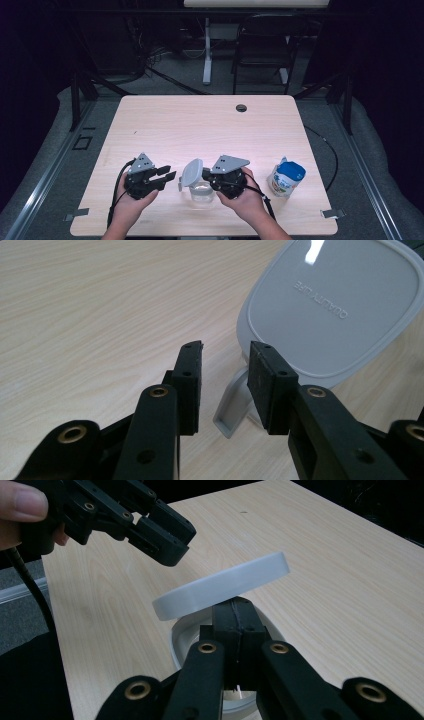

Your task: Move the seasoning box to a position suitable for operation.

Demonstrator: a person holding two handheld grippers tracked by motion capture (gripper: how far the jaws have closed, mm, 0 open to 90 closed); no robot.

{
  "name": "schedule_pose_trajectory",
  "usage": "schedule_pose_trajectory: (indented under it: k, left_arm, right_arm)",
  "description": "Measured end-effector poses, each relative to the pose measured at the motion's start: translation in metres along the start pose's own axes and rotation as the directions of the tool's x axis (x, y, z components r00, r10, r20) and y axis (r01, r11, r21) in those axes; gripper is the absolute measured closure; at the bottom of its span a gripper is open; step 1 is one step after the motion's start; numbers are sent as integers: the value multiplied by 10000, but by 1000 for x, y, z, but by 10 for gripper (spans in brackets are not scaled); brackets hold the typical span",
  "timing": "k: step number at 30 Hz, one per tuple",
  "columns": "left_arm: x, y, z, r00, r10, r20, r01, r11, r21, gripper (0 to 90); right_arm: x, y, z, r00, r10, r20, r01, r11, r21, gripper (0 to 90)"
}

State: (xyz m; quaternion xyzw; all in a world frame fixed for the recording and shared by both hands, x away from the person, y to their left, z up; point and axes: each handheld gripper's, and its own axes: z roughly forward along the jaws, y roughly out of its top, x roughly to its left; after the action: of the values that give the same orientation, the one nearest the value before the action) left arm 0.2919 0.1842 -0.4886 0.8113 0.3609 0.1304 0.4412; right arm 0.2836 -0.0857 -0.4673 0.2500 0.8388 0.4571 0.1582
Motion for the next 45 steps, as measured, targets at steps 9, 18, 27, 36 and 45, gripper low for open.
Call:
schedule_pose_trajectory:
  k: [9, 18, 27, 36, 45]
  left_arm:
    - [-1, -1, 2, 10000, 26, -7, -26, 9999, 103, 671]
    - [-5, -1, 6, 9999, 96, 67, -97, 9998, 152, 707]
    - [-5, -2, 7, 9999, 122, 49, -123, 9995, 285, 733]
    - [-3, -2, 6, 10000, 72, 28, -73, 9997, 252, 727]
    - [2, -6, 8, 9999, -112, -45, 114, 9995, 301, 707]
  right_arm:
    - [2, 8, -2, 9999, -145, -10, 145, 9998, -99, 900]
    - [4, 14, -3, 9996, -258, -58, 257, 9994, -213, 900]
    - [9, 20, 1, 9993, -358, -121, 353, 9987, -367, 900]
    - [12, 24, 4, 9989, -431, -166, 424, 9983, -388, 900]
    - [14, 24, 4, 9987, -495, -81, 492, 9982, -338, 900]
